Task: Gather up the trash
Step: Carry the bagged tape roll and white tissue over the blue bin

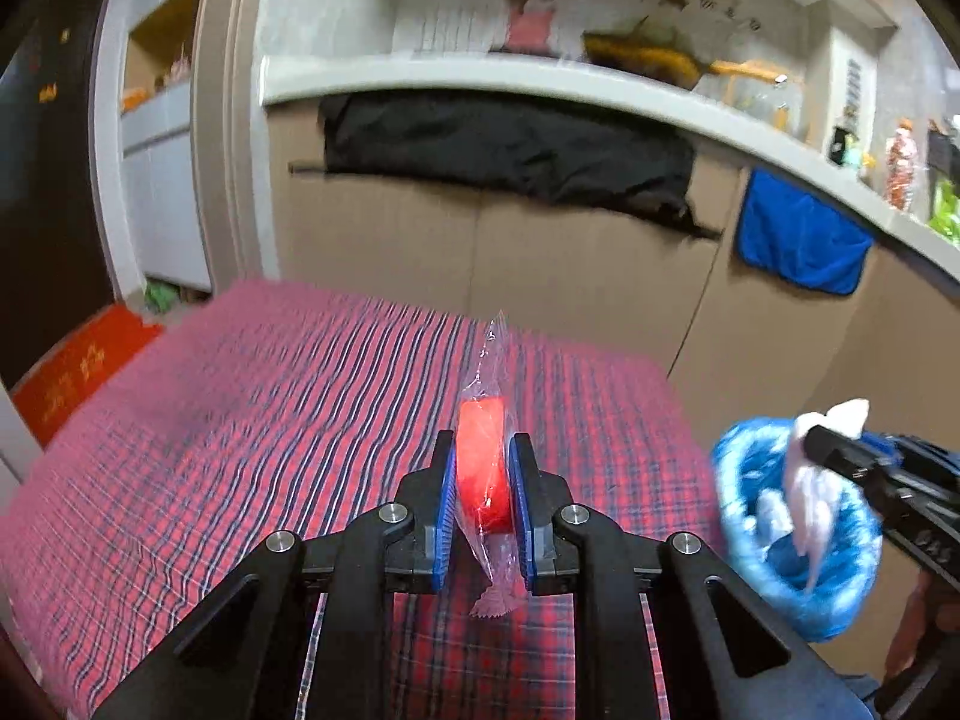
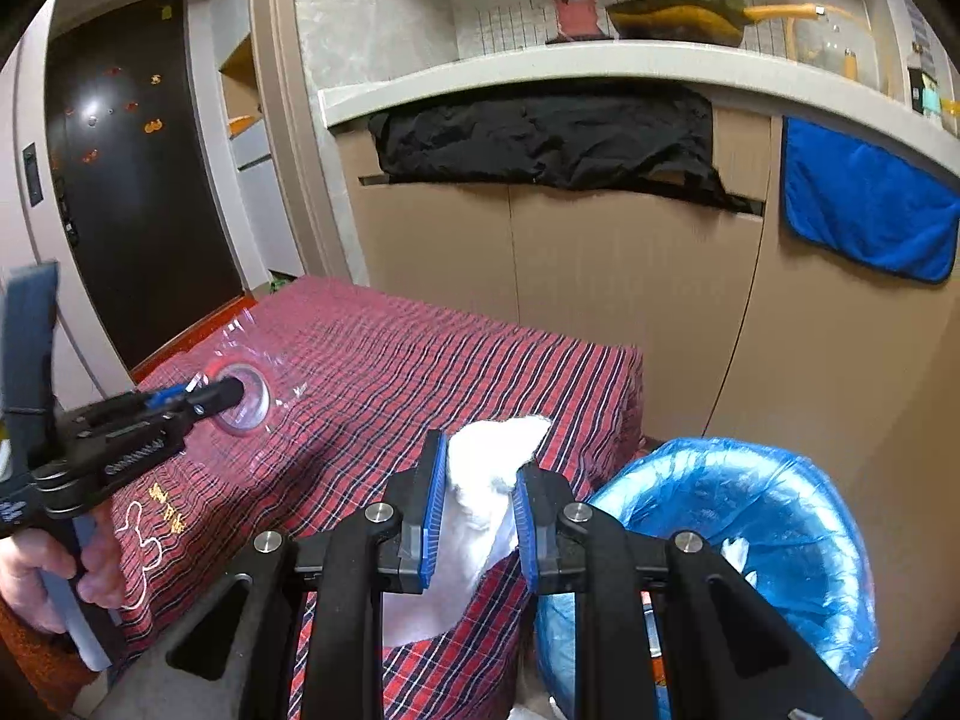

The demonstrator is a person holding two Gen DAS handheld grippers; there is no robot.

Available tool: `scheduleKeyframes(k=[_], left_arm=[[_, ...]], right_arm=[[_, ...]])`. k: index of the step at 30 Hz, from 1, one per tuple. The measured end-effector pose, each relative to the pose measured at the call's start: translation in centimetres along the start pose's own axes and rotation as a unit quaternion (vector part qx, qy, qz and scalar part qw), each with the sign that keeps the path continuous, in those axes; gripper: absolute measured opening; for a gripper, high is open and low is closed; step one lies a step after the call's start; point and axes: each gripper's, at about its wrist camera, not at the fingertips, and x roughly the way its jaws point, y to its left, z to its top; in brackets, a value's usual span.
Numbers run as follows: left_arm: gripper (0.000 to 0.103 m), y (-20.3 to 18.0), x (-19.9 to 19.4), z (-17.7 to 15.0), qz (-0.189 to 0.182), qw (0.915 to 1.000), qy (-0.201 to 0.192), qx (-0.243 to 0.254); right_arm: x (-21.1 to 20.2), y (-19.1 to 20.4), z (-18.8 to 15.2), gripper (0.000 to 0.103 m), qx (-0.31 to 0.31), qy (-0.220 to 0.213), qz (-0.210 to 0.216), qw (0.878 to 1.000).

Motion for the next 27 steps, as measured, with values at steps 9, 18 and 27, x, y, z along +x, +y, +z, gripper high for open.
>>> scheduleKeyframes(k=[9,18,27], left_arm=[[0.018,-7.5,-6.0,0.5,-0.038,0.9938,-0.098,0.036],[0.018,-15.1,-5.4,-1.8,-0.092,0.9908,-0.085,0.052],[0.018,-19.5,-2.7,-4.6,-0.111,0.991,-0.054,0.053]], right_arm=[[-5.6,-3.1,0.0,0.019,-0.012,-0.047,-0.051,0.998],[-9.8,-8.0,-2.0,0.019,-0.012,-0.064,-0.099,0.993],[-11.1,-12.5,-4.5,0.019,0.008,-0.07,-0.118,0.991]])
